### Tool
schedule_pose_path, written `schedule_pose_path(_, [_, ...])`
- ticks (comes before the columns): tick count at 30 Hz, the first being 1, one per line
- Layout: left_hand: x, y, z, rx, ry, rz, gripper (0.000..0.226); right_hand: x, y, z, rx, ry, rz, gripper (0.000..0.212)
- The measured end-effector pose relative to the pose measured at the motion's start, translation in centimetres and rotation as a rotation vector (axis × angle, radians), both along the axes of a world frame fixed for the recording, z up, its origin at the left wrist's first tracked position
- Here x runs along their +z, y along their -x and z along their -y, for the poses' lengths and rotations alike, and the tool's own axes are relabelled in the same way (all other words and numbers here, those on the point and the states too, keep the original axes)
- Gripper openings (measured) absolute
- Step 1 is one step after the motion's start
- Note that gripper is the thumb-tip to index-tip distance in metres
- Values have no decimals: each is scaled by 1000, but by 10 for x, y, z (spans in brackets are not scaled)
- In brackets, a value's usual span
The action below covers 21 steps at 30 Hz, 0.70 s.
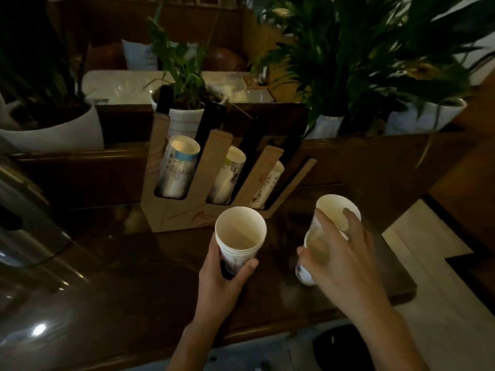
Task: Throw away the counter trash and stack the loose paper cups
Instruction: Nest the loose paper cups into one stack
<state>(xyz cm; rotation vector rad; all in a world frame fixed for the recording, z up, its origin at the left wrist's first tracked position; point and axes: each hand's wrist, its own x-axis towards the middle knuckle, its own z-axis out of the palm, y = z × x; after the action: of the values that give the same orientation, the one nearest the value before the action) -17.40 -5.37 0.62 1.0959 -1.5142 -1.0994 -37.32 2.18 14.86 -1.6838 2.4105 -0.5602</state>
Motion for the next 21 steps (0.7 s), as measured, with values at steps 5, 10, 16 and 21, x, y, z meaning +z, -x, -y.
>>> schedule_pose_path(5, [1,0,-1,6,6,18,98,48,0,-14,17,231,-72,69])
schedule_pose_path(10, [5,2,-3,21,-1,15,99,95,-21,12,199,588,-19,58])
schedule_pose_path(16, [10,3,-5,14,-28,6,98,70,-65,66,428,451,64,53])
schedule_pose_path(21, [10,1,-5,-20,-48,22,96,20,-78,79,546,159,-21,59])
